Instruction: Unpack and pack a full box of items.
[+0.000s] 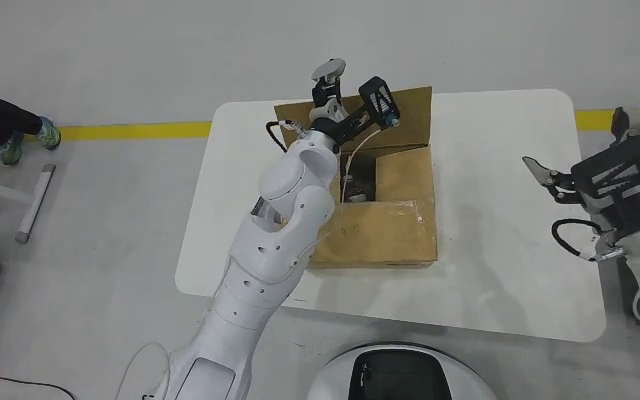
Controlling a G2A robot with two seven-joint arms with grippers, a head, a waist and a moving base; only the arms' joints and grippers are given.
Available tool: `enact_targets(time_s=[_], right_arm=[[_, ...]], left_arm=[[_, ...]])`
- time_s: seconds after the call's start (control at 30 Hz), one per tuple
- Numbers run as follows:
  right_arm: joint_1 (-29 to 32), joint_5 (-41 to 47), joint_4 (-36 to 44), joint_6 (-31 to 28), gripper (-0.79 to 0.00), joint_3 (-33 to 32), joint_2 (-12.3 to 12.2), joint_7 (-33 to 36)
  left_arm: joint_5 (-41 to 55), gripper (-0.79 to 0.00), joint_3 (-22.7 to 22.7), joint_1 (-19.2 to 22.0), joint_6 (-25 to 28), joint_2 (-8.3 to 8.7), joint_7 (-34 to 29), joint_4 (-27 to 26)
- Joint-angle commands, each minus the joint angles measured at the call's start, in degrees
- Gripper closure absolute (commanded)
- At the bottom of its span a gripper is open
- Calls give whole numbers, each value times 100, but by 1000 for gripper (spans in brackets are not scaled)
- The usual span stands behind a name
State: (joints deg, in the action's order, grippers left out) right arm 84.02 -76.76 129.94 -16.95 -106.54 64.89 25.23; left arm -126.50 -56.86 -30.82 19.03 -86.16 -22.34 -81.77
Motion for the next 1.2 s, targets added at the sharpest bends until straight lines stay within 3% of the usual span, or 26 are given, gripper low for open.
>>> enact_targets(time_s=[0.0, 0.2, 0.33, 0.37, 0.4, 0.43, 0.47, 0.87, 1.0, 1.17], right_arm=[[44, 197, -86, 238, -785, 52, 19, -22], [92, 1043, -764, 820, -785, 280, 94, -369], [22, 1664, -1236, 760, -785, 450, 123, -560], [-7, 1764, -1302, 701, -372, 486, 125, -594], [-32, 1900, -1374, 630, -157, 534, 129, -629], [-65, 1992, -1432, 562, -40, 567, 129, -630], [-106, 2195, -1480, 431, 0, 626, 132, -638], [-611, 3882, -2012, -1441, 0, 687, 3, 331], [-714, 4519, -2160, -2054, 0, 820, -63, 965], [-870, 4926, -2277, -2409, 0, 990, -144, 1663]], left_arm=[[-24, -785, -58, -66, 32, 11, -19, -114], [-24, -785, -245, -372, 133, 48, -87, -631], [81, -785, -479, -715, 195, 89, -200, -1165], [144, -785, -548, -810, 203, 97, -236, -1319], [202, -785, -626, -919, 200, 107, -288, -1491], [281, -785, -699, -1042, 208, 116, -329, -1656], [408, -785, -789, -1190, 184, 124, -377, -1842], [1833, -785, -2074, -3435, 1336, 350, -710, -3916], [2259, -785, -2209, -3936, 1200, 365, -936, -4276], [2430, -785, -2205, -4227, 973, 383, -893, -4393]])
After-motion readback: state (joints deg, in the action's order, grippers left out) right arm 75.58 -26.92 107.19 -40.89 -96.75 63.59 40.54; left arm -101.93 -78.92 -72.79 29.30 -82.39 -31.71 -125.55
